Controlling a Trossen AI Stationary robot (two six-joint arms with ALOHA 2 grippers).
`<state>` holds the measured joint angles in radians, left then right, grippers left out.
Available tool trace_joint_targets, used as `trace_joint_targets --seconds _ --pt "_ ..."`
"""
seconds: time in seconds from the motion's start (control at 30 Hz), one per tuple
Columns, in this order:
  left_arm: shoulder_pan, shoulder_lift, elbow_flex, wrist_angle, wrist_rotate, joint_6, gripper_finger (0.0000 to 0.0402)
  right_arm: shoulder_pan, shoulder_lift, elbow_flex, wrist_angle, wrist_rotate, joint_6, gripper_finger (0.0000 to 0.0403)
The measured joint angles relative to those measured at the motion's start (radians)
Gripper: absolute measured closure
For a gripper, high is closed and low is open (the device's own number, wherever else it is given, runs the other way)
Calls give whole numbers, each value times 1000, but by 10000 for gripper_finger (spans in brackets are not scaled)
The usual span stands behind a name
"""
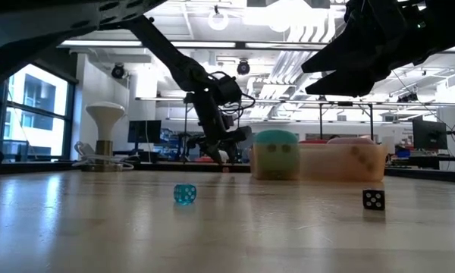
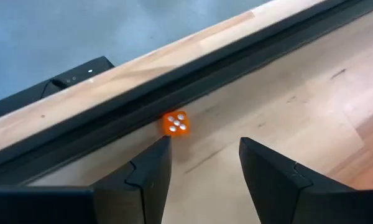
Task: Pick & Place Dice
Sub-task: Put the small orange die into the the orange bin
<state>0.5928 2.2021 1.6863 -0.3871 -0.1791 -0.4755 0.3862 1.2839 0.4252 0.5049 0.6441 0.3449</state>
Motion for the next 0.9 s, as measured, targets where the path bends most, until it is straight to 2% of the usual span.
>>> trace_joint_targets --seconds 0.57,0.8,0.9 --pt "43 16 1 17 22 -95 220 0 0 0 0 0 2 20" --pt "92 60 18 21 231 -176 220 0 0 0 0 0 2 20" --pt "93 62 22 24 234 -149 220 0 0 0 -1 3 2 20"
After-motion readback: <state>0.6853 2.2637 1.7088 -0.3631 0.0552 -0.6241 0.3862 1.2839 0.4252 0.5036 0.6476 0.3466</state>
